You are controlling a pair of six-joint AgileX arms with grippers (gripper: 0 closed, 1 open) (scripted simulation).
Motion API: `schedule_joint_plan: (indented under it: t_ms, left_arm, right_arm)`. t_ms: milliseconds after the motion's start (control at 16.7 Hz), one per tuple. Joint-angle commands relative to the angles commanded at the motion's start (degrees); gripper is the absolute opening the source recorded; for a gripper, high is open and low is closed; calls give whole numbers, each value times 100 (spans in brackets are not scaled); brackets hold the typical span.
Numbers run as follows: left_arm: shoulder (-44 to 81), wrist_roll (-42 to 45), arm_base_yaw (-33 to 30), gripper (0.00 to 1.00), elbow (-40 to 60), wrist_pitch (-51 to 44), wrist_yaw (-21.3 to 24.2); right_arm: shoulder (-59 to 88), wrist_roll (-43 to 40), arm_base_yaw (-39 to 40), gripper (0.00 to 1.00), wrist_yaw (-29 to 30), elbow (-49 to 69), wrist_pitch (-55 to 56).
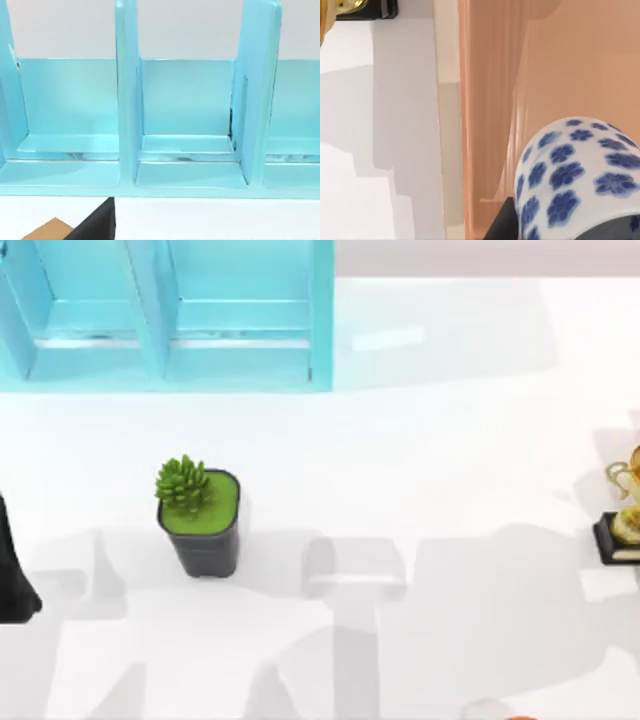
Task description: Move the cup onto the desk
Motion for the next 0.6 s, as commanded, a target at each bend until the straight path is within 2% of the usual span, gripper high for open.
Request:
schedule_joint_plan:
  t_ms: [240, 600]
  left_arm:
    - [0, 0, 0, 100, 0, 0, 0]
    - [0, 0, 0, 100, 0, 0, 0]
  right_arm:
    - [-91, 576, 559, 0, 50, 383, -279]
    - [437, 2580, 2546, 0, 139, 1600, -692]
